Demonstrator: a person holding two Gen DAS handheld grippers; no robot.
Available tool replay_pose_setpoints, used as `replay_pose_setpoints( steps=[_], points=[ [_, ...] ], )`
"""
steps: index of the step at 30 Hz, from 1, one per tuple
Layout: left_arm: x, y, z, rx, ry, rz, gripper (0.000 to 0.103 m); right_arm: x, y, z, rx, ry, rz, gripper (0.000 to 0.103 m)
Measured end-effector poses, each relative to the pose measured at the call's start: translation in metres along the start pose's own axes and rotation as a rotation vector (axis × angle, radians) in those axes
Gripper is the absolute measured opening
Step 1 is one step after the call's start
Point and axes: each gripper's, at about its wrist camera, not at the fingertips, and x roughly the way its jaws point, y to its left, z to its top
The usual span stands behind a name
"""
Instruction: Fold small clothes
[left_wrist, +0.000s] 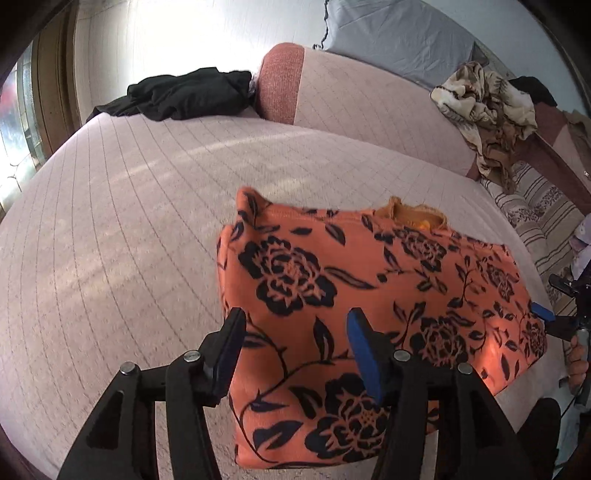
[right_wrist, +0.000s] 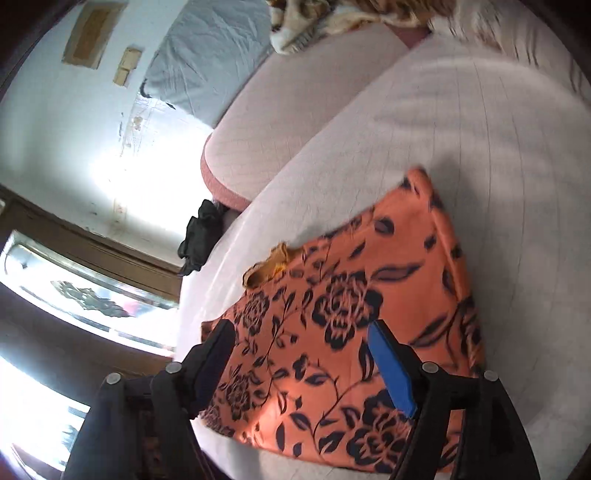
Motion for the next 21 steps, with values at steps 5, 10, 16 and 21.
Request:
replay_pose_setpoints(
  steps=[5,10,16,21],
  points=[
    [0.011,0.014,-0.006,-0.053,0.036,0.057,0.068,0.0,-0.052,-0.016,0.168,-0.046,-0.089,0.047],
    [-0.036,0.013,-0.005,-0.059,-0.072,-0.016,0.068,-0.03,0.004,-0.035,0.009,-0.11,-0.017,0.082],
    [-0.013,0.029,-0.041,-0.101,0.031,0.059,0.069,-0.026,-0.051,-0.072,0.186,-0.113,-0.057,0.073],
    [-0.05,0.008,-0.023,-0.045,-0.074,0.072,0.069,-0.064,-0.03,-0.09,0.163,-0.19,-0.117,0.081]
  ],
)
